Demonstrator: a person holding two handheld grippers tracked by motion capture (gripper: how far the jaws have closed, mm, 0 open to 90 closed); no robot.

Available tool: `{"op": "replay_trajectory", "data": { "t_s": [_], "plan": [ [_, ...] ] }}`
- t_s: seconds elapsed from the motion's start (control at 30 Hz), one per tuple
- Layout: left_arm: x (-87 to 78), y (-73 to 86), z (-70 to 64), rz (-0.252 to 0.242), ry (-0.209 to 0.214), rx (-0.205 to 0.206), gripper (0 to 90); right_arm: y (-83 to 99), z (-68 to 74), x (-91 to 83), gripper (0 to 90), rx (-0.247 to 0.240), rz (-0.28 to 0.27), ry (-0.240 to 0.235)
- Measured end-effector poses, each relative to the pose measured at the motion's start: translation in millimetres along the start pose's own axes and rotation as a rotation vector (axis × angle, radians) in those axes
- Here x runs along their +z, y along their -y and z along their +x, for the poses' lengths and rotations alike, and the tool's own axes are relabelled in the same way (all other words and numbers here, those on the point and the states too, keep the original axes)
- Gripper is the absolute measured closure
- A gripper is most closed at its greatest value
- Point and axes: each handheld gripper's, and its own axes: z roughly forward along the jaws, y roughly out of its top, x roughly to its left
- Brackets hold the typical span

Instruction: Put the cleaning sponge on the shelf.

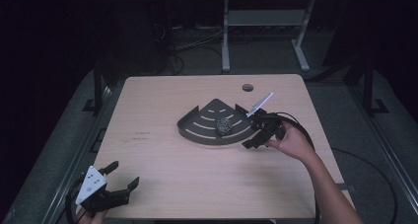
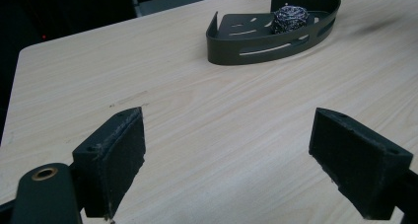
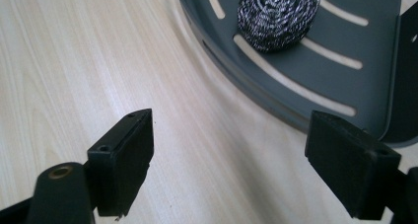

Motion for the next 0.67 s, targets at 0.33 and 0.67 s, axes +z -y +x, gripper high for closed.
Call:
{"op": "replay_trajectory", "data": {
  "t_s": [0.33, 0.67],
  "plan": [
    [0.1, 0.0, -0.1, 0.001, 0.000, 0.003, 13.2, 23.8, 4.1, -2.0, 17.9, 0.029, -0.023, -0.012],
    [1.7, -0.2, -0.7, 0.004, 0.004, 0.007, 13.2, 41.2, 13.4, -0.6, 16.9, 0.027, -0.030, 0.008]
  ]
}}
